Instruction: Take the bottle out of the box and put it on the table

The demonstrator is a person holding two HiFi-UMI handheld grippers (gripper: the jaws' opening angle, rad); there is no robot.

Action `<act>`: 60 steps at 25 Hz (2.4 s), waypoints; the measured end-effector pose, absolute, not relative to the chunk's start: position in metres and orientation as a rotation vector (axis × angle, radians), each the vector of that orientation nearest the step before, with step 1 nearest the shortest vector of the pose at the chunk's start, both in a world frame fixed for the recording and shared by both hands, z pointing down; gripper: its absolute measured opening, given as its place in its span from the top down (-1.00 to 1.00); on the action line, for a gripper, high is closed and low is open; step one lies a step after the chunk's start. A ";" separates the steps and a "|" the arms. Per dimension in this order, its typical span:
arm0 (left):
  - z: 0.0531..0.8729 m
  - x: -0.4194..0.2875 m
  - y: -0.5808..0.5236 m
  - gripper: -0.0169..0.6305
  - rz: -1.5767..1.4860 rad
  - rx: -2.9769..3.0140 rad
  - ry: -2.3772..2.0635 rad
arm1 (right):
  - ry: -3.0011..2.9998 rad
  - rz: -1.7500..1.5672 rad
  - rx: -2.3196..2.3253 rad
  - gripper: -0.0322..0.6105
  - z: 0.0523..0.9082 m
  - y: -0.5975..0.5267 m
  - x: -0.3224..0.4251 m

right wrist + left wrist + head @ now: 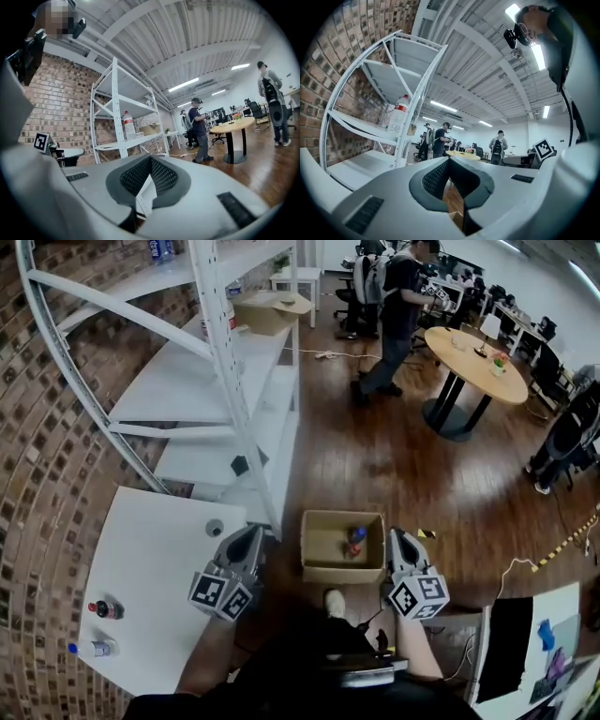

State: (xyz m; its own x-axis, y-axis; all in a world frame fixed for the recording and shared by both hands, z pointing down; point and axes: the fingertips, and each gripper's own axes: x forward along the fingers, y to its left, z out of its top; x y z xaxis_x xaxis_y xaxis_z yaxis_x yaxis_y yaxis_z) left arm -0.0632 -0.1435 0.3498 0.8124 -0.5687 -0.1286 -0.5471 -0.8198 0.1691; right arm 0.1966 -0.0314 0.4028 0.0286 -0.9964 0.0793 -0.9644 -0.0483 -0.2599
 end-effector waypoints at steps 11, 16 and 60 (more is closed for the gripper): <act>0.336 0.027 -0.165 0.94 -0.308 2.913 -0.837 | 2.022 -0.266 -2.209 0.89 0.386 -0.042 0.284; 0.334 0.063 -0.180 0.94 -0.290 2.927 -0.839 | 2.001 -0.286 -2.206 0.89 0.392 -0.061 0.325; 0.681 0.191 -0.237 0.94 0.247 2.841 -0.408 | 2.156 -0.577 -2.309 0.89 0.673 -0.127 0.345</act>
State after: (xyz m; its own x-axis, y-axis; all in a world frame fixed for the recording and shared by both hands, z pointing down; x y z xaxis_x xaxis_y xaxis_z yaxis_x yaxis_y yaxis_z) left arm 0.1907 -0.2369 0.6811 0.9461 -0.2525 0.2028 -0.2967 -0.9268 0.2302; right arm 0.3453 -0.1270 0.6728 0.0351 -0.9518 0.3048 -0.9767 -0.0972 -0.1911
